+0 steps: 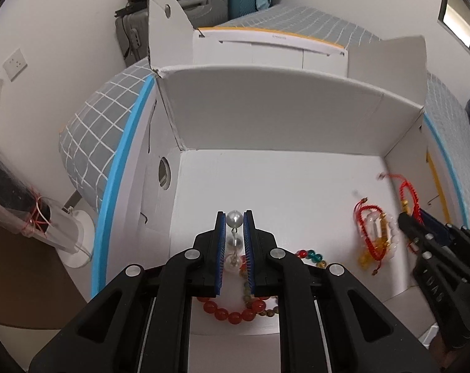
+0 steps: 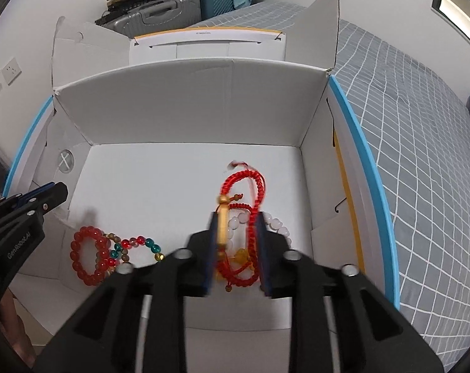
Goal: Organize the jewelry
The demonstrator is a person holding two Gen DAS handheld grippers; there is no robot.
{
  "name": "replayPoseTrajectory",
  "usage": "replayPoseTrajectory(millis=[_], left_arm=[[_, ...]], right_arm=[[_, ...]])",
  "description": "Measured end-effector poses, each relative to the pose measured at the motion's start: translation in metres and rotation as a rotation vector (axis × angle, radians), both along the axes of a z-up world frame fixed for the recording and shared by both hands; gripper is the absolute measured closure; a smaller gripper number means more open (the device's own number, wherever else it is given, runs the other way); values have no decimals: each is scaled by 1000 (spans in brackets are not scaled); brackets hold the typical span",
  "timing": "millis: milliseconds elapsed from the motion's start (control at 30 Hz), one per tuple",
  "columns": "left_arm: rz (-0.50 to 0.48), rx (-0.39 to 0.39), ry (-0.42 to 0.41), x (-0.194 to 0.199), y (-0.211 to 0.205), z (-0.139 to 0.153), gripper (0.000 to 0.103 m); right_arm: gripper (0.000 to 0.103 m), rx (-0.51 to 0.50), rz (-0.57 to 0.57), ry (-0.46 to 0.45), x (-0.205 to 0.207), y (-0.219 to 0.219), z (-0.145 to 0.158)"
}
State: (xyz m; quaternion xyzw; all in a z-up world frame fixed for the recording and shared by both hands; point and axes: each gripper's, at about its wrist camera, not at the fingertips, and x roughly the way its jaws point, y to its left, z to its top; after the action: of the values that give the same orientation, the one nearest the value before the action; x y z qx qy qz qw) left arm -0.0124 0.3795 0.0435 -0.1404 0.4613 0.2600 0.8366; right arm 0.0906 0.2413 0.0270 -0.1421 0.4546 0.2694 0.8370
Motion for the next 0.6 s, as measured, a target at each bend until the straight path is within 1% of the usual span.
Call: replayPoseTrajectory(millis=[33, 100, 133, 167, 200, 233, 267, 300, 367, 400, 467, 600], left_arm=[[-2, 5, -4, -1, -1, 2, 90], [-5, 9, -17, -5, -4, 7, 83], [-2, 13, -29, -8, -6, 10, 70], [2, 23, -52, -13, -8, 16, 60], [3, 35, -67, -17, -10, 20, 57], [4, 47, -80, -22, -12, 24, 51], [6, 58, -95, -28, -14, 28, 41], [5, 69, -120, -36, -17, 33, 37], [14, 86, -167, -55, -23, 41, 30], [15, 90, -179, -61, -25, 42, 27], [24, 105, -212, -77, -32, 46, 17], [21, 146, -245, -102, -47, 50, 8]], right_arm=[[69, 5, 0, -2, -1, -1, 1], [63, 22, 2, -15, -4, -5, 7], [56, 33, 6, -24, -6, -7, 11], [45, 46, 9, -32, -8, -10, 15], [39, 63, 14, -44, -10, -12, 19], [31, 80, 17, -67, -15, -16, 26], [27, 85, 16, -85, -19, -19, 30], [25, 91, 16, -105, -23, -23, 35], [16, 114, 16, -131, -32, -31, 42], [14, 123, 13, -149, -38, -37, 46], [10, 136, 13, -177, -47, -46, 51], [8, 174, -4, -205, -65, -63, 56]])
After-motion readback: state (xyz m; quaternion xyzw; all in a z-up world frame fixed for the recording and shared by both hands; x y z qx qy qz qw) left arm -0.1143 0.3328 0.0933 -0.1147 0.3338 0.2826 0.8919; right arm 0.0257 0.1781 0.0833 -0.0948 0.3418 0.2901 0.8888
